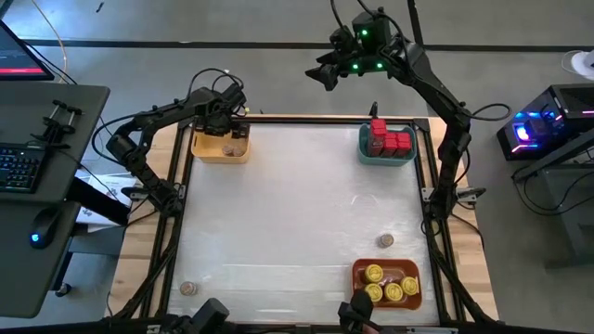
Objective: Sort spices by type
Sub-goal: Put the top brown seasoning bottle into the yellow bin
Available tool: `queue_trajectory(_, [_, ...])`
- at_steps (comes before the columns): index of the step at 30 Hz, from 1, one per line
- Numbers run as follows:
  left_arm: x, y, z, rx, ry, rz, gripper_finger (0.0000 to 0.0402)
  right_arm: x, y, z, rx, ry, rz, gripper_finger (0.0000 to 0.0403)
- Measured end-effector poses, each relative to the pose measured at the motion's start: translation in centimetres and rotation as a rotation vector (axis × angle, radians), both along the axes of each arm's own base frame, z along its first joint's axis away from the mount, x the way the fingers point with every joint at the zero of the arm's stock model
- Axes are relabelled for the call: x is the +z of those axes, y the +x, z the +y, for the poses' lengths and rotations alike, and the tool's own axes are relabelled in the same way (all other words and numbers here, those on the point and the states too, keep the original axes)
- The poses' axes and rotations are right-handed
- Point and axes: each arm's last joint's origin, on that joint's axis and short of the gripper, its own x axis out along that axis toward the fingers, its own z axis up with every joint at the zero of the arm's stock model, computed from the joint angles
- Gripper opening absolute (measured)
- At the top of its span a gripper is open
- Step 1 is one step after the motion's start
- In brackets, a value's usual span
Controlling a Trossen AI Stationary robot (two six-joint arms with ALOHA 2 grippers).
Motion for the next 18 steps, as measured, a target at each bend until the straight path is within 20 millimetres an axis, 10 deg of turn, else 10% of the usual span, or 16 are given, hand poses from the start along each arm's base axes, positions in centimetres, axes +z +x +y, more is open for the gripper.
queue_trajectory(10, [-3.2, -0.6, -0.7, 0.044, 0.002, -0.004, 0.0242, 0.0, 0.0, 0.0, -0.010, 0.021, -0.007, 0.0336])
queue_trajectory(18, [-3.8, -0.9, -0.8, 0.042, 0.031, 0.044, 0.0089, 0.0, 0.0, 0.0, -0.011, 0.022, -0.008, 0.0336])
